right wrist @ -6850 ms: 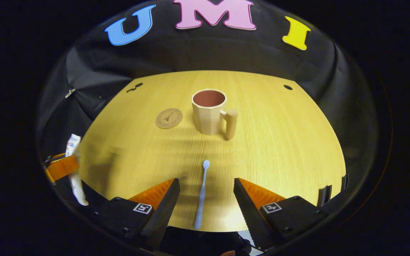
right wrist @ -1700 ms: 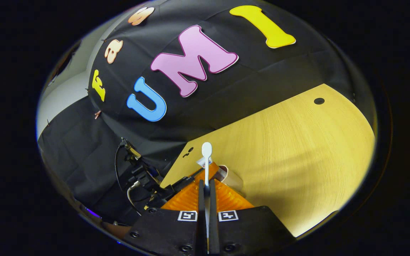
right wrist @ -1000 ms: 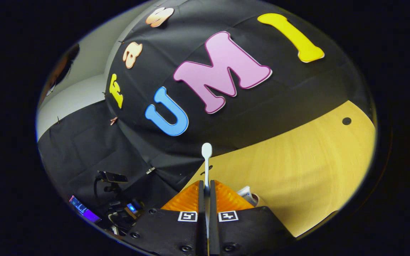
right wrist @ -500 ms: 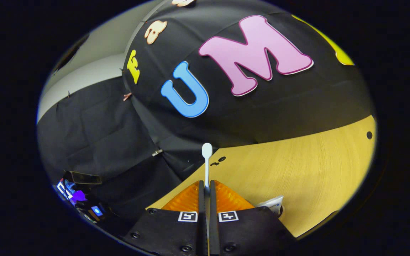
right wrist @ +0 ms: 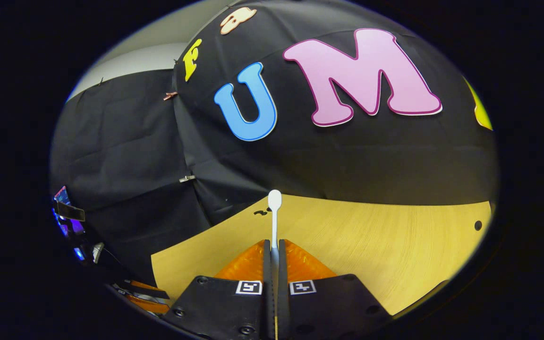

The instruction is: Put the toothbrush and toothpaste on the desktop into the cup, then pick up the cup and place it on the coaster on the desktop.

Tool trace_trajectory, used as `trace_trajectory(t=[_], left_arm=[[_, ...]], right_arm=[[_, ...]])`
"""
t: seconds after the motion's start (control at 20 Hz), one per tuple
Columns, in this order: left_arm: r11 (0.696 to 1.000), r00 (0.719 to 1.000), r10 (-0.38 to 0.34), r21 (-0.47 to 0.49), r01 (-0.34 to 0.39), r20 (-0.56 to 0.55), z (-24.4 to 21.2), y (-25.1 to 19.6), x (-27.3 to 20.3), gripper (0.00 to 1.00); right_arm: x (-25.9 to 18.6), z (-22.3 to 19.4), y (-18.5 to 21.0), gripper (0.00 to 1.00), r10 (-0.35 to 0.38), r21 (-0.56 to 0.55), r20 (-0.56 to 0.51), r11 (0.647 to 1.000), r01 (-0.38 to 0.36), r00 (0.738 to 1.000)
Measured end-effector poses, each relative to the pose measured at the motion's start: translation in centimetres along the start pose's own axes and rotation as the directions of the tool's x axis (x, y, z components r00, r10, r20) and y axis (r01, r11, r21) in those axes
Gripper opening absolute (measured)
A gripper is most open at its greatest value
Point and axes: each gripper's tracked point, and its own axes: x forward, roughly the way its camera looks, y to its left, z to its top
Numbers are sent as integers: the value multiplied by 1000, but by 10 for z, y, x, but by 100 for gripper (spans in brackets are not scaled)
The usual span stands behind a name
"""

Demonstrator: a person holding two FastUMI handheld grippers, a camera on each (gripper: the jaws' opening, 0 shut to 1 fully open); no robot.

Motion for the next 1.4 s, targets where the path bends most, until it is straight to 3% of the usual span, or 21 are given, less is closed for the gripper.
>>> trace_trajectory(t=[0.3, 0.85, 1.4], left_arm=[[999, 999, 50, -10, -50, 3, 0, 5, -12, 72], [994, 995, 103, -46, -102, 15, -1, 11, -25, 72], [994, 995, 97, -48, -96, 11, 5, 10, -22, 72]], right_arm=[[6, -6, -13, 7, -45, -88, 0, 995, 44, 999], [14, -34, -21, 8, -59, -159, -70, 986, 48, 996], [-1, -27, -10, 17, -31, -89, -77, 996, 24, 997]])
